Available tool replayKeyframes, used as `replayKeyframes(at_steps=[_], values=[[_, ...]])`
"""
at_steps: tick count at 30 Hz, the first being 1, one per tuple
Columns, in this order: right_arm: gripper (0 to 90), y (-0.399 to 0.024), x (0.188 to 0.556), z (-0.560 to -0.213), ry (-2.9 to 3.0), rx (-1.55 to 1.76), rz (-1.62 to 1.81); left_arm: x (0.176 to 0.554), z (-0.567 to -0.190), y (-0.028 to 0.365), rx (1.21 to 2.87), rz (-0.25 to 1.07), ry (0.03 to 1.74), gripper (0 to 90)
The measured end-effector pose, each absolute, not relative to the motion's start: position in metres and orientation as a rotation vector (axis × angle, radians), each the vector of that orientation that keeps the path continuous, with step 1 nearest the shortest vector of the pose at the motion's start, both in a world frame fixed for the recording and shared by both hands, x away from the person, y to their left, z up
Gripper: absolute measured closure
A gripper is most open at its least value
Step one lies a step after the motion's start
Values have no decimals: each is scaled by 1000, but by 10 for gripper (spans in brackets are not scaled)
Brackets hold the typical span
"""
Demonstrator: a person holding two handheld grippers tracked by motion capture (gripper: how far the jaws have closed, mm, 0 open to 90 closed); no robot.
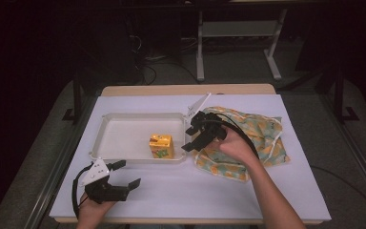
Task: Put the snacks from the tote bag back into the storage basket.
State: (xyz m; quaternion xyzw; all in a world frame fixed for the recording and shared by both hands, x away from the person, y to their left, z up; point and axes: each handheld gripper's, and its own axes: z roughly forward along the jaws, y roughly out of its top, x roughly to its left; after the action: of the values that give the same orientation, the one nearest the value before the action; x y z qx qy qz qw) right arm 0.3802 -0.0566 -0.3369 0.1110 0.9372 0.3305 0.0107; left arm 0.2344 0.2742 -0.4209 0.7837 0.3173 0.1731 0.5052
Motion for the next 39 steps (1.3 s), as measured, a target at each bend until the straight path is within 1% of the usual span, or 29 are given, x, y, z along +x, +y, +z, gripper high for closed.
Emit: replayKeyframes(at_steps=[15,39], values=[[350,-71,375,-342,2938,422,1022,235,-421,274,1900,420,760,140],[350,-90,371,-350,2912,440,1076,235,-422,273,1892,415,766,140]])
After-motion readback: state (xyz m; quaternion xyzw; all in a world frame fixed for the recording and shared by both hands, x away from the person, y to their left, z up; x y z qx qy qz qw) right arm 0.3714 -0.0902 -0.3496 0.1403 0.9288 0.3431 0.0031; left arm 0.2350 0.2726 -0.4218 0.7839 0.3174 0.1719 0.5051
